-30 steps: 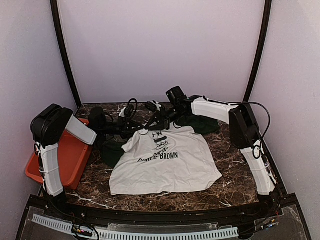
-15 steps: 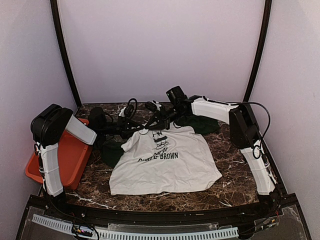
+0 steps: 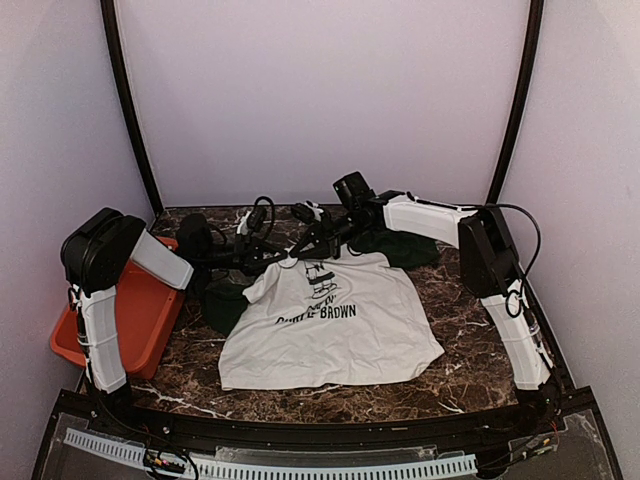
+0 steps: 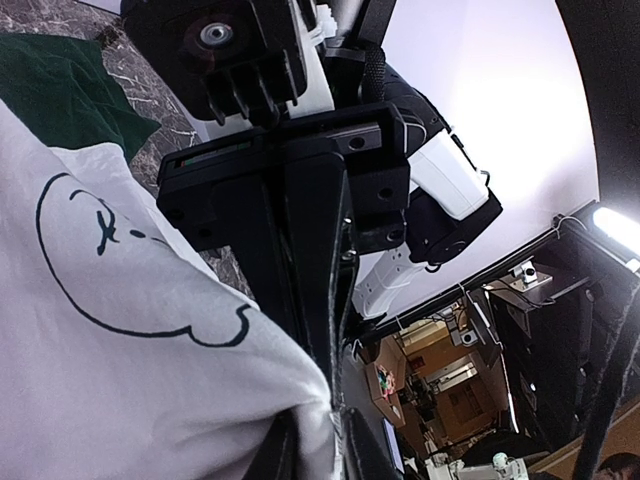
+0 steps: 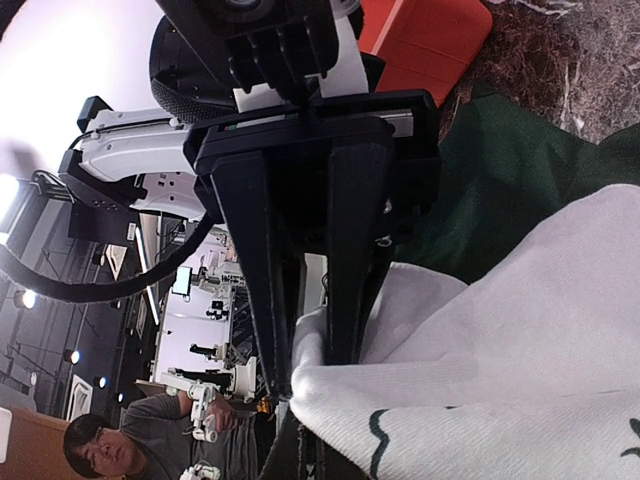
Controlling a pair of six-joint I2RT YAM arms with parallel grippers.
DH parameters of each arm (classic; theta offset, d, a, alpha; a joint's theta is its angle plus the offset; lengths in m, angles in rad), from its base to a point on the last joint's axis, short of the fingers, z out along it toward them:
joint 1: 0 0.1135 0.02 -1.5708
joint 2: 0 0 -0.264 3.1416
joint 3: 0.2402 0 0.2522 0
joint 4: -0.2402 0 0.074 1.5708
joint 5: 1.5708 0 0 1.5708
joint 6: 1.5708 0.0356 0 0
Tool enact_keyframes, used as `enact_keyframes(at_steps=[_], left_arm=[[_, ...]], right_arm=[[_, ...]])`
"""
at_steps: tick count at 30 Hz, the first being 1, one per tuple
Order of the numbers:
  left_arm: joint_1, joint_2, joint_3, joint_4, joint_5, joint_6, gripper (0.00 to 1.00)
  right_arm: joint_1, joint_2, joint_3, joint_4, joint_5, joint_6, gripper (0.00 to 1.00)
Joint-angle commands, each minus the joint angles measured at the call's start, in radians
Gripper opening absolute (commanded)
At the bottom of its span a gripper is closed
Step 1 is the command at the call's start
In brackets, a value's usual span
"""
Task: Pin the brooch onto the clothing
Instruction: Pin the brooch to the flattened clothing.
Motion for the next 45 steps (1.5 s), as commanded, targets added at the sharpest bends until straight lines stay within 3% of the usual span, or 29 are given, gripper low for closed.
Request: enact_keyframes(at_steps=[1, 6, 27, 39, 42, 45], left_arm=[[-0.012, -0.028, -0.004, 0.043, 0.031, -0.004, 0.19], [-0.013, -0.009, -0.003, 0.108, 0.035, -0.057, 0.19], [-0.04, -0.011, -0.004, 0.024, 0.041, 0.014, 0.16], [-0.037, -0.022, 0.002, -0.098, 0.033, 0.1, 0.03], [-0.035, -0.025, 0.002, -0.097, 0.031, 0.098, 0.05], [-0.03, -0.024, -0.003, -0.049, 0.025, 0.066, 0.17]], right_arm=[[-0.007, -0.016, 0.028, 0.044, -0.014, 0.007, 0.0], [-0.007, -0.009, 0.036, 0.038, -0.014, 0.007, 0.0], [-0.013, 0.006, 0.065, 0.046, -0.014, 0.033, 0.0], [-0.018, -0.004, 0.043, 0.054, -0.018, 0.03, 0.0], [-0.018, -0.004, 0.041, 0.058, -0.02, 0.03, 0.0], [-0.019, -0.005, 0.036, 0.059, -0.02, 0.028, 0.0]])
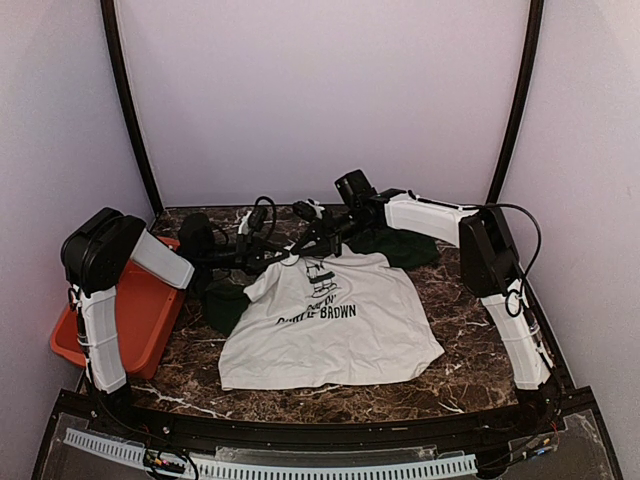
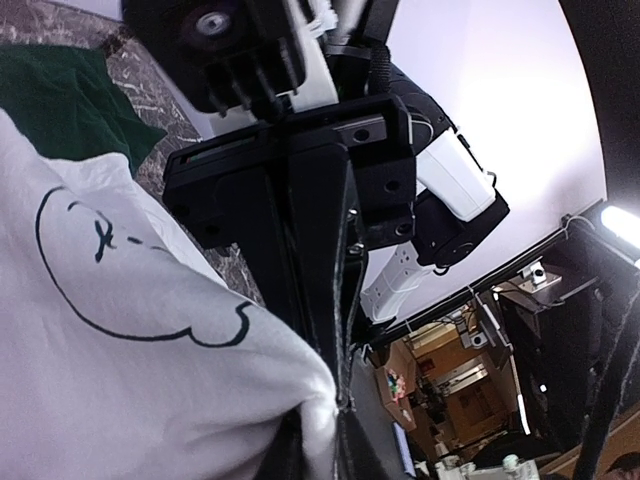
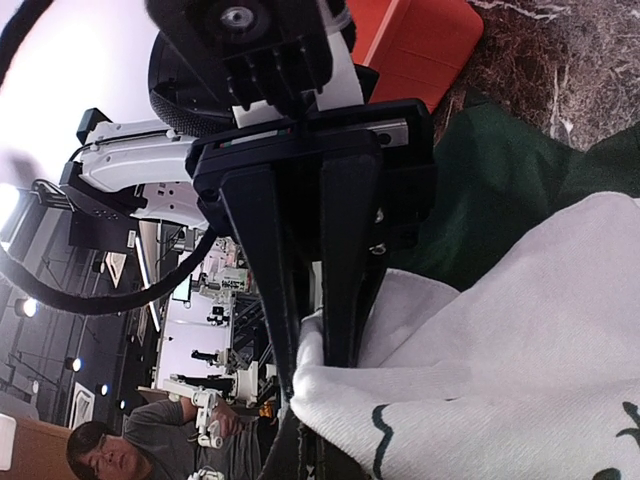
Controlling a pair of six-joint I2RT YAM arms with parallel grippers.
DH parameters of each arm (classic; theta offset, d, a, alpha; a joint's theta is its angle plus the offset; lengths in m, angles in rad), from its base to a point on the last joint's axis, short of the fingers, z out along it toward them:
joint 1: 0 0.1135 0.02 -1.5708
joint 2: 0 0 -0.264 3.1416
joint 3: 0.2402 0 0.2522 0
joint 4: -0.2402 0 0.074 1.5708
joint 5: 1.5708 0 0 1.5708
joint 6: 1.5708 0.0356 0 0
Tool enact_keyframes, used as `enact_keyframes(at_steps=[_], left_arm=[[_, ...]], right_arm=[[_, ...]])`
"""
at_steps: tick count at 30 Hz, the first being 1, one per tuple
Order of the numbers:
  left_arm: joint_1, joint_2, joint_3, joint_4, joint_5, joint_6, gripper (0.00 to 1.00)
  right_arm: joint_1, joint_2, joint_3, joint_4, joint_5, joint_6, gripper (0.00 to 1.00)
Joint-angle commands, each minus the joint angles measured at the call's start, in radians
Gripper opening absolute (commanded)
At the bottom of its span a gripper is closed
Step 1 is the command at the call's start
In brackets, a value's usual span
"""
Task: Pin the brooch onto the clothing
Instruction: Pin the brooch to the flattened clothing, then place the brooch on the flattened clothing, then smooth out the clothing with brooches at the center of the board.
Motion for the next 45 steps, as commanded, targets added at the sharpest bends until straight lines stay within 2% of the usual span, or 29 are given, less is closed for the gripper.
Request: enact_keyframes(at_steps=[1, 3, 5, 6, 9, 11, 13, 15, 18, 19, 21, 24, 26, 29, 32, 40, 45], left_arm=[[-0.02, -0.023, -0.013, 0.009, 0.046, 0.013, 0.19], [-0.014, -0.02, -0.014, 0.063, 0.043, -0.026, 0.24], [-0.005, -0.016, -0.014, 0.128, 0.04, -0.075, 0.35], [0.003, -0.016, -0.014, 0.164, 0.039, -0.102, 0.46], [0.023, -0.02, -0.016, 0.19, 0.036, -0.125, 0.93], [0.04, -0.028, -0.018, 0.181, 0.032, -0.119, 0.98], [0.061, -0.049, -0.022, 0.131, 0.023, -0.079, 0.99], [0.081, -0.087, -0.024, 0.001, 0.007, 0.017, 0.99], [0.097, -0.192, 0.003, -0.524, -0.071, 0.403, 0.99], [0.095, -0.214, 0.048, -0.842, -0.172, 0.63, 0.99], [0.089, -0.258, 0.116, -1.155, -0.345, 0.864, 0.99], [0.09, -0.284, 0.142, -1.284, -0.497, 0.948, 0.99], [0.089, -0.276, 0.152, -1.333, -0.578, 0.963, 0.99], [0.079, -0.24, 0.17, -1.397, -0.618, 0.985, 0.99], [0.051, -0.211, 0.217, -1.508, -0.717, 1.055, 0.99], [-0.02, -0.141, 0.3, -1.647, -0.869, 1.152, 0.99], [-0.04, -0.094, 0.357, -1.7, -0.933, 1.187, 0.99]], right_arm=[[-0.009, -0.008, 0.016, 0.063, -0.027, 0.004, 0.0], [-0.009, -0.011, 0.006, 0.063, -0.023, 0.0, 0.0], [-0.012, -0.015, -0.006, 0.058, -0.015, -0.007, 0.0], [-0.014, -0.017, -0.012, 0.055, -0.01, -0.013, 0.0], [-0.017, -0.021, -0.023, 0.029, 0.011, -0.032, 0.0], [-0.017, -0.019, -0.024, 0.008, 0.026, -0.044, 0.0], [-0.018, -0.021, -0.026, -0.005, 0.041, -0.051, 0.0], [-0.018, -0.023, -0.031, -0.018, 0.051, -0.054, 0.0], [-0.019, -0.032, -0.046, -0.039, 0.083, -0.061, 0.0], [-0.019, -0.035, -0.045, -0.056, 0.102, -0.065, 0.0], [-0.02, -0.034, -0.035, -0.105, 0.141, -0.075, 0.0], [-0.019, -0.028, -0.016, -0.189, 0.184, -0.081, 0.04], [-0.017, -0.037, -0.014, -0.231, 0.219, -0.095, 0.12], [-0.012, -0.072, -0.012, -0.315, 0.285, -0.148, 0.27], [-0.013, -0.125, -0.011, -0.399, 0.384, -0.21, 0.34], [-0.068, -0.222, -0.009, -0.502, 0.577, -0.297, 0.41], [-0.119, -0.198, 0.015, -0.515, 0.877, -0.326, 0.42]])
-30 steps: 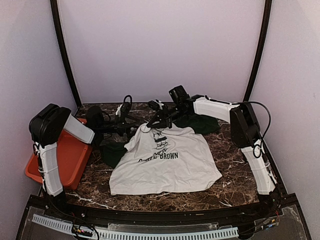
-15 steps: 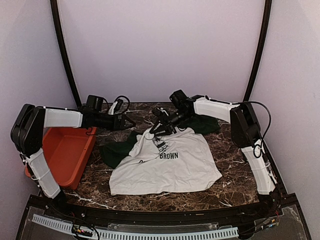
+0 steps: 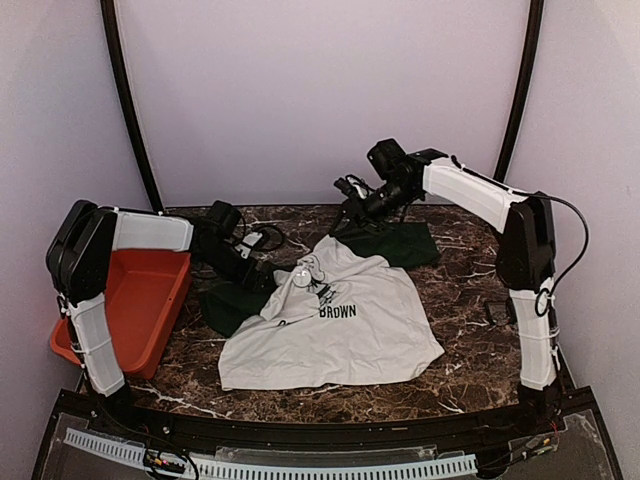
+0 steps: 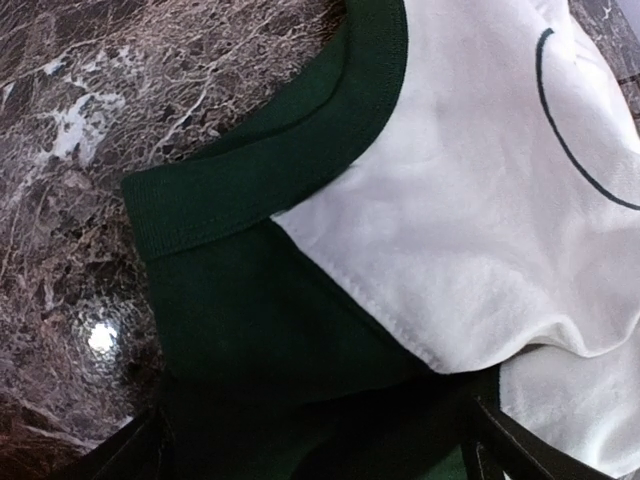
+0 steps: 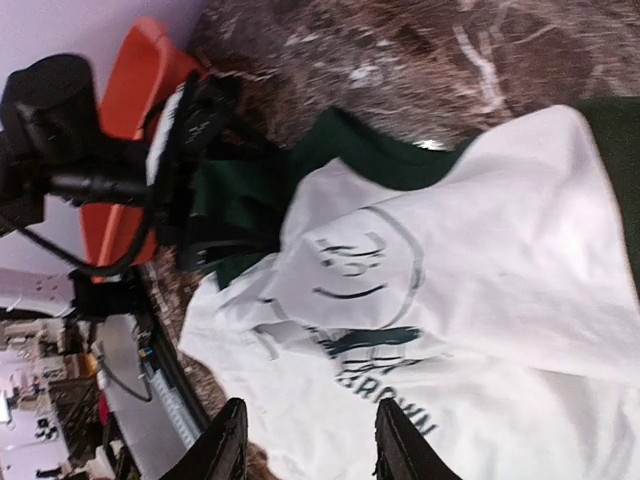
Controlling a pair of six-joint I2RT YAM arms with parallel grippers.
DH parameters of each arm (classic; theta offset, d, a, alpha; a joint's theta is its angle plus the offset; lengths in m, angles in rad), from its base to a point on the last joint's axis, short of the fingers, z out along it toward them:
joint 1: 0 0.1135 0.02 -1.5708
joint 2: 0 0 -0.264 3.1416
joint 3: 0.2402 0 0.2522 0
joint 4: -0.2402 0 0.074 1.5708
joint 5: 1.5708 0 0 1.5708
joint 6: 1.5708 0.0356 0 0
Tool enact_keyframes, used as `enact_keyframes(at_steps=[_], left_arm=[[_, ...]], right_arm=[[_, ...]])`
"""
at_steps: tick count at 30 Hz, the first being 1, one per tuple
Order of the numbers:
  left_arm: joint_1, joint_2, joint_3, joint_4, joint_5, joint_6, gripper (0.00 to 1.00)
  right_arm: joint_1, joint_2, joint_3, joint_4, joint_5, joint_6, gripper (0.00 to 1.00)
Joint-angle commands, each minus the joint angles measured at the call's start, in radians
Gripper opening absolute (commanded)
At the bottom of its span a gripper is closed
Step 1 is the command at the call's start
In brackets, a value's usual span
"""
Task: Pin the brooch onto the clothing
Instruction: Smooth out the clothing with brooches at the center of the board.
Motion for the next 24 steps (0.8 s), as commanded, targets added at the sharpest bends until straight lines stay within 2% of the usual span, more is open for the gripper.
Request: enact_keyframes(at_steps=[1, 5, 9, 10, 17, 24], left_arm=[[-0.011, 0.037, 0.055, -0.116, -0.102, 0.068, 0.99], [-0.016, 0.107, 0.121, -0.182, -0.168, 0.095, 0.92], [-0.024, 0.164, 0.209, -0.239, -0.269, 0.128, 0.8], [-0.025, 0.188, 0.243, -0.248, -0.303, 0.133, 0.74], [-0.029, 0.286, 0.372, -0.313, -0.474, 0.195, 0.53], [-0.029, 0.37, 0.504, -0.302, -0.677, 0.285, 0.51]], right_arm=[[-0.058, 0.061, 0.046, -0.052, 0.337, -0.055, 0.42], [-0.101, 0.216, 0.208, -0.116, 0.498, -0.036, 0.41], [-0.124, 0.328, 0.34, -0.159, 0.588, -0.03, 0.4], [-0.13, 0.34, 0.34, -0.153, 0.598, -0.031, 0.4], [-0.185, 0.413, 0.295, -0.158, 0.704, 0.004, 0.4], [-0.231, 0.412, 0.19, -0.183, 0.83, 0.061, 0.39]])
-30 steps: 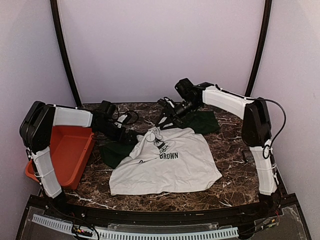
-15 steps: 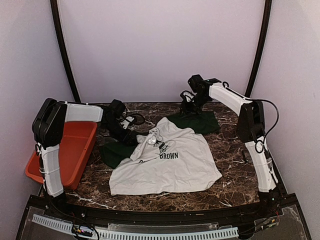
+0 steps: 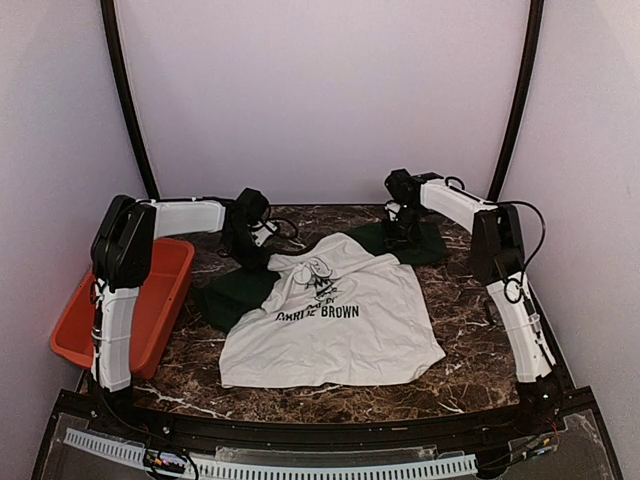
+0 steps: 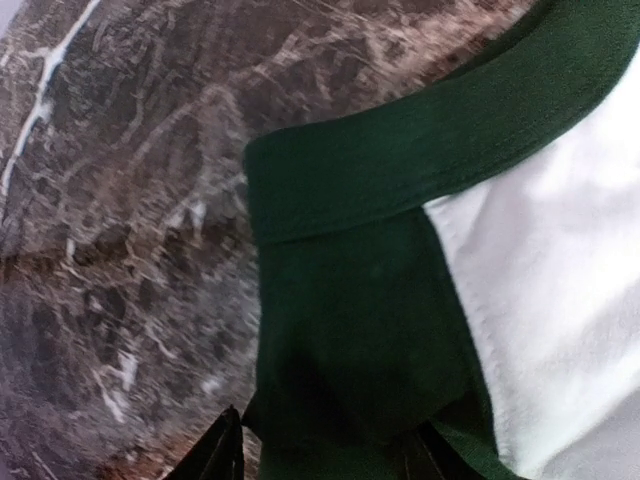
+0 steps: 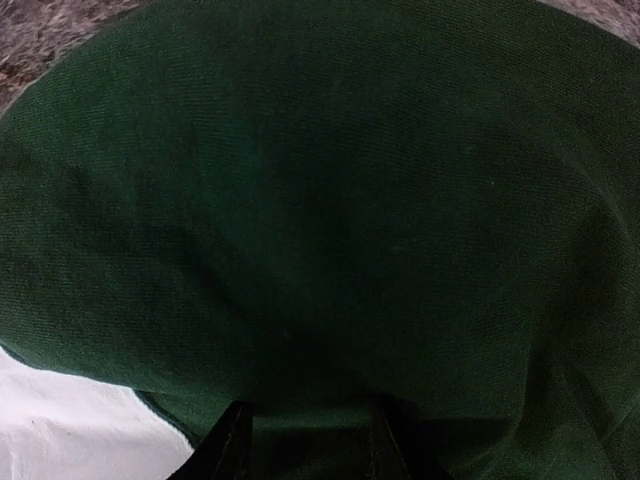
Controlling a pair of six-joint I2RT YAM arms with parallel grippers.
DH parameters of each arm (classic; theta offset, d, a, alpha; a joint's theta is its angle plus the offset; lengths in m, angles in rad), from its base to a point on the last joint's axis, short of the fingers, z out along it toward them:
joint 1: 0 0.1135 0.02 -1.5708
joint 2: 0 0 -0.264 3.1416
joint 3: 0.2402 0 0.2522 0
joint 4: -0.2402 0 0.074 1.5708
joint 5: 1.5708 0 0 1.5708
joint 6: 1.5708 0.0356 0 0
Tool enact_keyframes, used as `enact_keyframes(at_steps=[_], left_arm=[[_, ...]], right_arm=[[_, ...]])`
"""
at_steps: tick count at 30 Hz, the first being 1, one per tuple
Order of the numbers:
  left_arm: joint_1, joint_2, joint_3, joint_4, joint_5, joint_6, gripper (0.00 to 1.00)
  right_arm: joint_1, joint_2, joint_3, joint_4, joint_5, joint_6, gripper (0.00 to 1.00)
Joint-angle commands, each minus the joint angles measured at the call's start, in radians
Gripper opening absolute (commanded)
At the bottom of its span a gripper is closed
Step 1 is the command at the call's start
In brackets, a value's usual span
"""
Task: Pin the brooch onto the clothing
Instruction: Smooth out the clothing with brooches at the center of the board.
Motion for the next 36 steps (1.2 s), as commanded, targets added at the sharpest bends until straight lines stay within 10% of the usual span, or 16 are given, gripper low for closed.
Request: enact_keyframes(at_steps=[1, 22, 36], left_arm=[[0.007, 0.102, 0.105, -0.05, -0.226, 0.091, 0.51], [0.087, 0.327, 0.42, 0.157, -0.491, 0.266, 0.26], [0.067, -0.063, 0.196, 0.319, -0.319, 0.199, 0.98]], right_arm=[[-0.054, 0.022, -0.097, -0.076, 0.144, 0.059, 0.39], [-0.151, -0.153, -0.244, -0.023, 0.325, 0.083, 0.35], [0.006, -0.465, -0.371, 0.174, 0.209, -0.133, 0.51]])
